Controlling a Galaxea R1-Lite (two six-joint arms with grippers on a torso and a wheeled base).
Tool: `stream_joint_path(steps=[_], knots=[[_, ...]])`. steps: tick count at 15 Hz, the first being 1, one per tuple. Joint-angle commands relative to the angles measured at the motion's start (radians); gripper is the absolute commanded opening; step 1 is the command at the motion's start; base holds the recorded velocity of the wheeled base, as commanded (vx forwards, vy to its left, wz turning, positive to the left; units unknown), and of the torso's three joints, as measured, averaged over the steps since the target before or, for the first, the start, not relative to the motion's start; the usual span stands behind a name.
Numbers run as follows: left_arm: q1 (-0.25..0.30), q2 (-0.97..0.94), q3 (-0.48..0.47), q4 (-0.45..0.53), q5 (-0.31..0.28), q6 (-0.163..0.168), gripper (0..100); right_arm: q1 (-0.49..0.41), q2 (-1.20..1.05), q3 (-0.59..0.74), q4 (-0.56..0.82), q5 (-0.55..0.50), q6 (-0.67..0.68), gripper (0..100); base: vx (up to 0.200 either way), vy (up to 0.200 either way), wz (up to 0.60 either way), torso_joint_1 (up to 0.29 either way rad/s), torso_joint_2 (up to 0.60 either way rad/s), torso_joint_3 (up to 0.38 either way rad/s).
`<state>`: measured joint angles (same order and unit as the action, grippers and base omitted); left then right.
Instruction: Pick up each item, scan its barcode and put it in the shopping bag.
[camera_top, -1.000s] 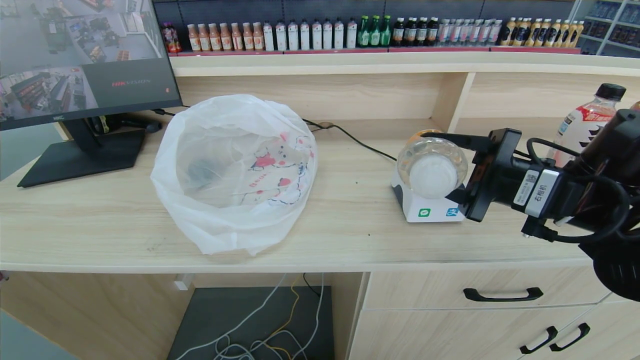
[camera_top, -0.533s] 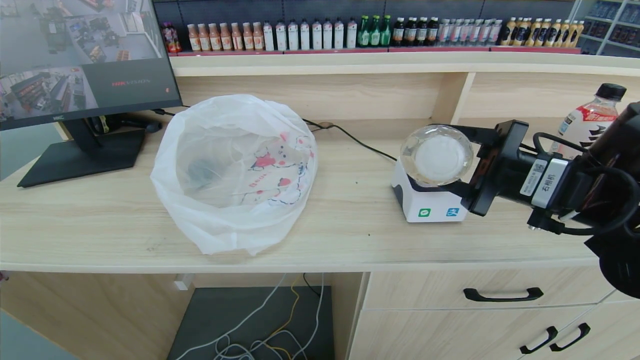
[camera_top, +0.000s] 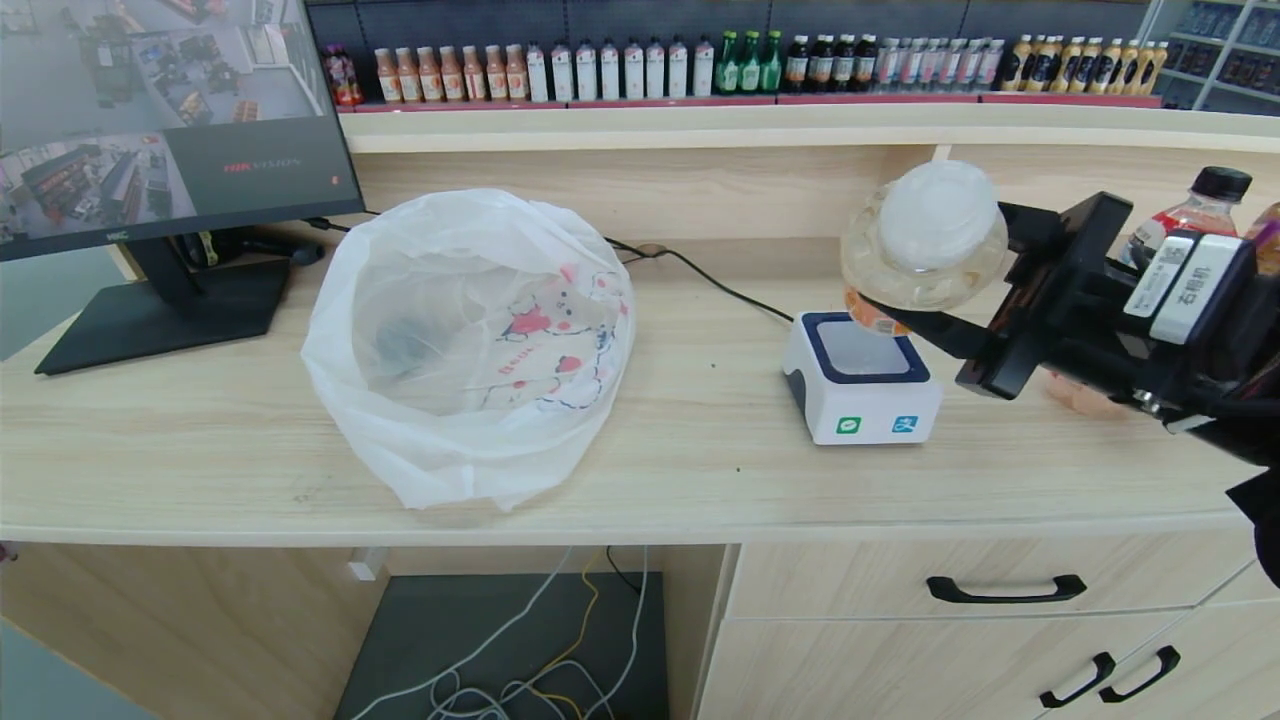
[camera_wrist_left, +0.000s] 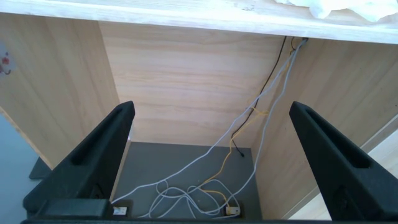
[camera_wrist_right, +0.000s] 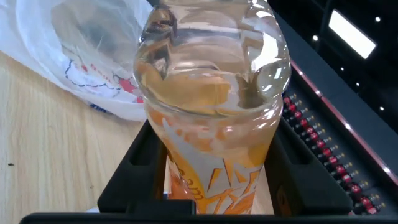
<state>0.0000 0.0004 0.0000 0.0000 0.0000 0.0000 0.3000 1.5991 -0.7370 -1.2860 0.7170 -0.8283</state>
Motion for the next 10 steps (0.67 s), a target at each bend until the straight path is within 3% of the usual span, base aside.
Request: stream_joint_path(steps=[1,4,8,10], knots=[[0.000,0.000,0.000,0.000,0.000,0.000,100,0.007,-0.013,0.033,-0.032,-0.024,0.032,0,0.000,0.000,0.00,0.000,0.00,0.000],[-0.002,0.000,0.000,0.000,0.000,0.000,100,0.079,-0.019,0.171,-0.202,-0.215,0.275,0,0.000,0.000,0.00,0.000,0.00,0.000],[0.000,0.000,0.000,0.000,0.000,0.000,100,0.172,-0.022,0.185,-0.222,-0.363,0.399,0,0.000,0.000,0.00,0.000,0.00,0.000],[0.000,0.000,0.000,0.000,0.000,0.000,100,0.177,-0.025,0.166,-0.222,-0.433,0.457,0,0.000,0.000,0.00,0.000,0.00,0.000]])
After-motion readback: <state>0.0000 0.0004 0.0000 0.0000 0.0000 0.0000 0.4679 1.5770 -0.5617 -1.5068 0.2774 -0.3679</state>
